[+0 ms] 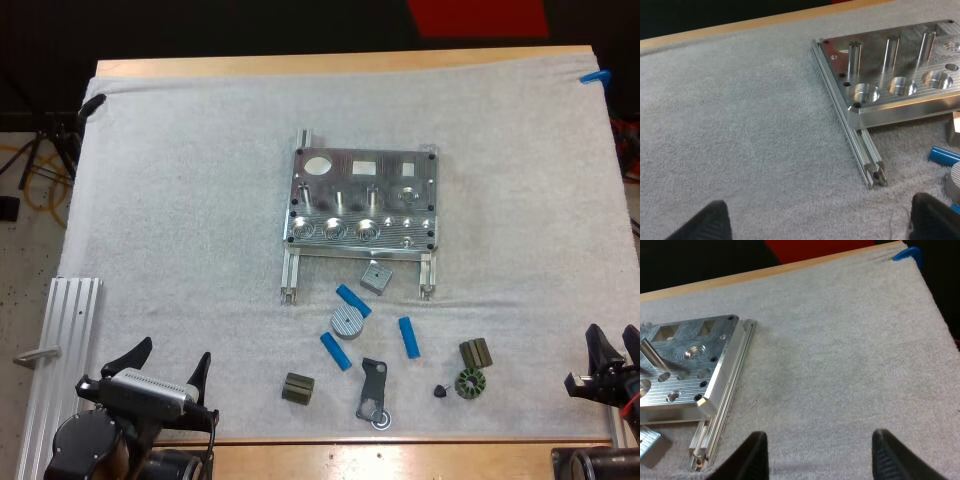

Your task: Load cells from right to left

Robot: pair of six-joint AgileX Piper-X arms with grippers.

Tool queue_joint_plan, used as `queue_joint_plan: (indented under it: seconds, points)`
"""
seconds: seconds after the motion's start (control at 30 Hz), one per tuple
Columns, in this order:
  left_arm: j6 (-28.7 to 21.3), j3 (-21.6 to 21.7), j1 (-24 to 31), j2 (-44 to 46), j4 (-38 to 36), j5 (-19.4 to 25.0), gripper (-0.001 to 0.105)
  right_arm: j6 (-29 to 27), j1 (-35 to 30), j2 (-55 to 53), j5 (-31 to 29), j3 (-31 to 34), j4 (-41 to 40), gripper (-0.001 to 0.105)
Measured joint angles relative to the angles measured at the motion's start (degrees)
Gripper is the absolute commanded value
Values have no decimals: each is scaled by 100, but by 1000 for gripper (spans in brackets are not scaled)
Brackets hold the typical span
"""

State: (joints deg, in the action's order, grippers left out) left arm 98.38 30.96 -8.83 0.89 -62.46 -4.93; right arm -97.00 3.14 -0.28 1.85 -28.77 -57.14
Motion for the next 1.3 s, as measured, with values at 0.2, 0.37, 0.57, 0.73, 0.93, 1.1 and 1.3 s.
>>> queue_joint_plan:
  seconds: [0.2,0.37,0.57,0.73,0.93,1.1,1.3]
  points:
    - [0,0,0,0,0,-14,71,0,0,0,0,0,0,47]
    - [0,0,0,0,0,-545,71,0,0,0,0,0,0,47]
    - [0,137,0,0,-24,-1352,71,0,0,0,468,-24,0,47]
    - [0,607,0,0,-24,-1526,71,0,0,0,711,-278,-105,47]
    - [-127,1168,0,-483,-302,-1808,71,0,0,284,1211,-754,-219,47]
    - [-628,1536,0,-1130,-594,-1980,71,0,0,788,1606,-1152,-219,47]
    - [-732,1977,0,-1689,-686,-2085,71,0,0,1430,2249,-1752,-219,47]
